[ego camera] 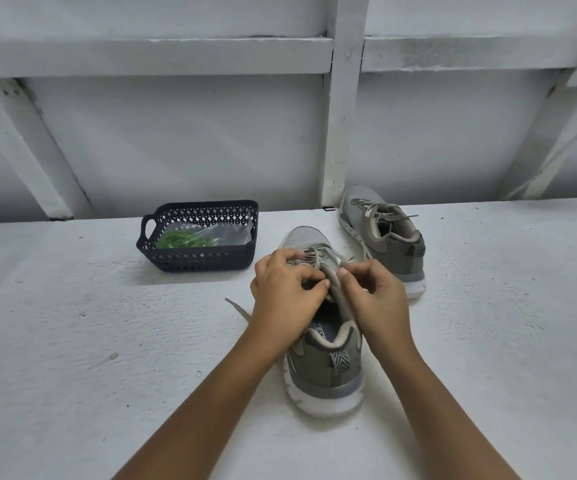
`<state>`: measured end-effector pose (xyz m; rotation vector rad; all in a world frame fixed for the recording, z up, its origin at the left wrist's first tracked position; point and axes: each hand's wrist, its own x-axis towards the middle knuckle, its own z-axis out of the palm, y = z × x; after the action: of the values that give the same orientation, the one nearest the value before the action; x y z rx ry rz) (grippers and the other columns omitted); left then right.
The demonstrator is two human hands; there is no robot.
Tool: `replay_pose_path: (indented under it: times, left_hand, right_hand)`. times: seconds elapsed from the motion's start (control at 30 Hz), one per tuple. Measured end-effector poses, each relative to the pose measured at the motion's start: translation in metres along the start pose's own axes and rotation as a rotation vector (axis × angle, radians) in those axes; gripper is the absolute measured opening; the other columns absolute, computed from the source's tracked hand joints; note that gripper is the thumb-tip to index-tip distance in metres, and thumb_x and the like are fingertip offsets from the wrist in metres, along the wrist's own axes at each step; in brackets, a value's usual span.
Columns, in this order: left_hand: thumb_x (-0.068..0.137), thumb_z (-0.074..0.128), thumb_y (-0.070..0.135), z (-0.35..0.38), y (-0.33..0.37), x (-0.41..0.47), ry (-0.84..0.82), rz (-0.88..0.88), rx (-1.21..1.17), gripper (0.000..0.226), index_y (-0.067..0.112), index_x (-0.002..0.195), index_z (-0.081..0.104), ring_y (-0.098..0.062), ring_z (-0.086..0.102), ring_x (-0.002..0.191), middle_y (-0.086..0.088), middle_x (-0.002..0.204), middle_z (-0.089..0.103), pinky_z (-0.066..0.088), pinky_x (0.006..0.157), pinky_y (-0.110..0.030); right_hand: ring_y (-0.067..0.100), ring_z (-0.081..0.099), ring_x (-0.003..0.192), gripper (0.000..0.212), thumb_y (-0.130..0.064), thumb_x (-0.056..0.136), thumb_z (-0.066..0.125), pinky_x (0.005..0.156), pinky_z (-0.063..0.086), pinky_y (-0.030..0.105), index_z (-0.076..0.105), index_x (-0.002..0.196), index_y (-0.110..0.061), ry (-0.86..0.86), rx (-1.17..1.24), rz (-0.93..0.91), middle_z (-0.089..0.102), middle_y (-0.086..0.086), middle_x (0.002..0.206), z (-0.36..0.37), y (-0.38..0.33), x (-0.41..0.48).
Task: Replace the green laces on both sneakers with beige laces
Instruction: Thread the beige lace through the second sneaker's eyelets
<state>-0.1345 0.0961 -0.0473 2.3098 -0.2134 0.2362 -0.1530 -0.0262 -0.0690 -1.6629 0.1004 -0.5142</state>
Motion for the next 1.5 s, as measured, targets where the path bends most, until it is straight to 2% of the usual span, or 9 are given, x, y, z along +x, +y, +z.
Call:
replay_pose_path:
  times: [0.53,0.77,0.93,1.03,1.1,1.2,1.3,1.4,1.5]
  left_hand:
    - [0.083,0.065,0.035,-0.002,0.007,-0.001,-0.025,0.016,0.131,0.013,0.03,0.093,0.073,-0.013,0.024,0.126,0.014,0.129,0.044,0.021,0.1,-0.028]
    - [0.085,0.061,0.034,-0.001,0.006,0.001,-0.071,0.031,0.15,0.014,0.027,0.091,0.071,-0.014,0.023,0.128,0.013,0.131,0.043,0.02,0.101,-0.029]
    - [0.079,0.061,0.033,-0.003,0.002,-0.001,-0.012,0.118,0.056,0.011,0.026,0.07,0.06,-0.01,0.027,0.121,0.014,0.12,0.046,0.021,0.096,-0.024]
    - [0.076,0.061,0.026,-0.014,0.0,-0.005,0.111,0.156,-0.101,0.015,0.021,0.064,0.053,-0.005,0.038,0.111,0.011,0.112,0.05,0.03,0.093,-0.017]
    - [0.086,0.057,0.007,-0.028,0.0,-0.005,0.113,0.067,-0.401,0.025,0.017,0.065,0.049,0.0,0.054,0.099,0.004,0.108,0.06,0.038,0.085,-0.006]
    - [0.097,0.03,0.001,-0.049,-0.003,0.0,0.019,-0.099,-1.17,0.027,0.01,0.075,0.041,-0.021,0.07,0.077,-0.009,0.077,0.07,0.057,0.078,-0.03]
    - [0.1,0.027,0.013,-0.064,-0.014,0.005,0.032,-0.192,-1.443,0.029,0.014,0.074,0.039,-0.016,0.059,0.047,0.0,0.052,0.054,0.056,0.054,-0.028]
    - [0.098,0.028,0.016,-0.084,-0.026,0.01,-0.083,-0.257,-1.356,0.03,0.016,0.069,0.037,-0.003,0.027,0.027,0.006,0.045,0.034,0.029,0.03,-0.01]
    - [0.097,0.033,0.012,-0.096,-0.029,0.01,-0.339,-0.299,-0.827,0.026,0.013,0.072,0.041,-0.004,0.021,0.029,0.003,0.047,0.035,0.02,0.032,-0.01]
  right_hand:
    - [0.003,0.059,0.071,0.015,-0.009,0.088,0.062,0.073,0.048,0.02,0.06,0.076,-0.018,0.012,0.043,0.117,0.064,-0.005,0.076,0.0,0.002,0.001]
    - [0.0,0.058,0.063,0.019,-0.022,0.086,0.068,0.061,0.045,0.013,0.062,0.071,-0.012,-0.01,-0.026,0.021,0.064,-0.006,0.066,0.001,-0.001,-0.003]
    - [-0.003,0.055,0.065,0.017,-0.019,0.08,0.073,0.062,0.045,0.009,0.058,0.087,-0.013,-0.027,0.062,0.135,0.061,-0.001,0.079,0.001,-0.001,0.0]
    - [-0.002,0.055,0.066,0.017,-0.017,0.082,0.072,0.062,0.045,0.007,0.058,0.092,-0.014,-0.011,0.092,0.155,0.06,-0.002,0.079,0.002,-0.003,0.0]
    - [0.0,0.055,0.068,0.018,-0.017,0.082,0.071,0.062,0.045,0.007,0.059,0.095,-0.015,-0.005,0.106,0.159,0.061,-0.002,0.079,0.002,-0.002,0.0]
    - [0.001,0.056,0.071,0.021,-0.018,0.083,0.071,0.063,0.045,0.006,0.06,0.101,-0.013,-0.004,0.101,0.165,0.062,-0.002,0.082,0.003,-0.002,0.0]
    - [0.001,0.057,0.074,0.023,-0.017,0.083,0.07,0.065,0.046,0.006,0.06,0.102,-0.013,0.0,0.109,0.161,0.062,-0.001,0.087,0.003,-0.002,-0.001]
    - [-0.002,0.058,0.076,0.024,-0.016,0.083,0.07,0.067,0.047,0.007,0.058,0.104,-0.015,-0.006,0.135,0.166,0.063,-0.004,0.091,0.003,-0.003,-0.002]
    - [-0.007,0.059,0.074,0.026,-0.016,0.085,0.068,0.065,0.047,0.008,0.057,0.108,-0.017,-0.024,0.138,0.156,0.062,-0.006,0.093,0.002,-0.004,-0.003]
